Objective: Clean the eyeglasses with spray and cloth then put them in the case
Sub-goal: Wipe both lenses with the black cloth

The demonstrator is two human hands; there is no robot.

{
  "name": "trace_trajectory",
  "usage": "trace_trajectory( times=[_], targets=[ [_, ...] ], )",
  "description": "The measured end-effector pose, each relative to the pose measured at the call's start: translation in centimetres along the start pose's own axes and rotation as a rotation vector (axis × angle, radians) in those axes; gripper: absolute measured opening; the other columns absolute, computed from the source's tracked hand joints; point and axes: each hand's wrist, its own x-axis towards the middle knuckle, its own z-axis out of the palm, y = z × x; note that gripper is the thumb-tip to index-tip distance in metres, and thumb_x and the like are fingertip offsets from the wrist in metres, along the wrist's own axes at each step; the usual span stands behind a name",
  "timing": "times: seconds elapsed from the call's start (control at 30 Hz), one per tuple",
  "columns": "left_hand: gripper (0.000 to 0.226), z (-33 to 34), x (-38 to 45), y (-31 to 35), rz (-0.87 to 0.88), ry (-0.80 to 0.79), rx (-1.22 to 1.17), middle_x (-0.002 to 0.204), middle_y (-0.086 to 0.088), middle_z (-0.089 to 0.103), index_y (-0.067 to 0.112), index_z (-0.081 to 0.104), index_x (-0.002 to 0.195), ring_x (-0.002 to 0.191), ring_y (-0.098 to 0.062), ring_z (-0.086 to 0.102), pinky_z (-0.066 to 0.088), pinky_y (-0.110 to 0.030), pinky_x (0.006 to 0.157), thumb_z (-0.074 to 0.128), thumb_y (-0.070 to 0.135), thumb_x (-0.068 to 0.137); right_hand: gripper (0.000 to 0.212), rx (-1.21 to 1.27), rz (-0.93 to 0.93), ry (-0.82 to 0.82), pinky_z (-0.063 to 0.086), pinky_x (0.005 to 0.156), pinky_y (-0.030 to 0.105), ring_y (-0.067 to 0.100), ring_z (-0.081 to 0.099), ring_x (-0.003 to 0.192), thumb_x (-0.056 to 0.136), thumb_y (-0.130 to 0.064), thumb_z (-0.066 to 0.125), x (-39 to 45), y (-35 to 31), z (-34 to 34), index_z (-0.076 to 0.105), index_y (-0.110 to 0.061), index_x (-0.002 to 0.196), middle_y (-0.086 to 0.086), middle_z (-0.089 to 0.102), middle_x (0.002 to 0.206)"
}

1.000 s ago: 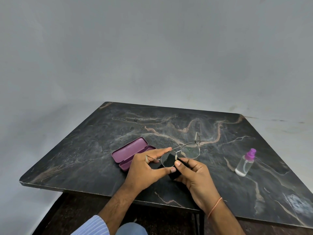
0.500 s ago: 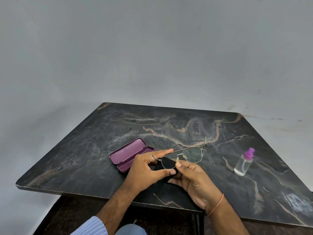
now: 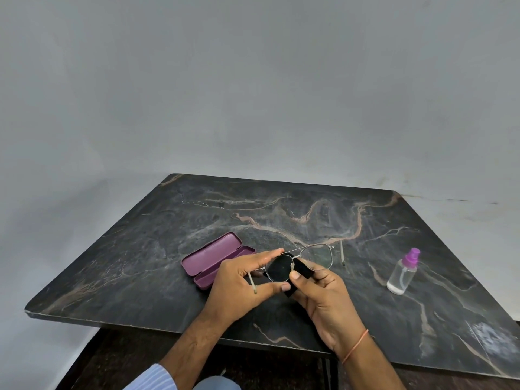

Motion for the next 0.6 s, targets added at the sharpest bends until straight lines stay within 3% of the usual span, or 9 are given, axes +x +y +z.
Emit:
trace_trajectory(
  times=[0.07, 0.27, 0.43, 0.6],
  targets=[
    [0.066, 0.0, -0.1, 0.2, -0.001, 0.023, 0.018, 0.131, 0.023, 0.078, 0.031, 0.075, 0.139, 0.125, 0.001, 0.072, 0.065, -0.029, 0.093, 0.1, 0.028, 0.077, 0.037, 0.01, -0.01, 0.044, 0.066, 0.075, 0.037, 0.031, 0.077, 0.088, 0.08, 0.003, 0.076, 0.0, 0.0, 0.2, 0.072, 0.005, 0.116, 0.027, 0.077, 0.111],
    [0.064, 0.0, -0.1, -0.2, -0.038, 0.07, 0.02, 0.13, 0.022, 0.079, 0.03, 0.077, 0.136, 0.123, 0.0, 0.074, 0.068, -0.033, 0.088, 0.101, 0.029, 0.077, 0.015, -0.048, -0.011, 0.078, 0.065, 0.078, 0.039, 0.029, 0.076, 0.086, 0.076, -0.003, 0.08, -0.4, -0.2, 0.7, 0.081, -0.002, 0.091, 0.023, 0.076, 0.091],
    [0.064, 0.3, 0.0, -0.5, -0.083, 0.111, 0.025, 0.127, 0.023, 0.079, 0.035, 0.076, 0.136, 0.123, 0.001, 0.073, 0.067, -0.028, 0.086, 0.1, 0.031, 0.077, 0.016, 0.093, -0.027, 0.202, 0.066, 0.067, 0.036, 0.03, 0.08, 0.086, 0.088, 0.0, 0.072, -0.9, -0.7, 0.7, 0.076, 0.002, 0.104, 0.024, 0.08, 0.101],
    [0.057, 0.4, 0.1, -0.6, -0.095, 0.063, 0.071, 0.125, 0.031, 0.076, 0.038, 0.078, 0.132, 0.12, 0.003, 0.072, 0.068, -0.03, 0.085, 0.099, 0.029, 0.079, 0.007, 0.216, -0.051, 0.427, 0.066, 0.058, 0.035, 0.02, 0.081, 0.073, 0.096, -0.004, 0.069, -1.9, -2.1, -1.2, 0.071, -0.011, 0.096, 0.007, 0.081, 0.086]
  ],
)
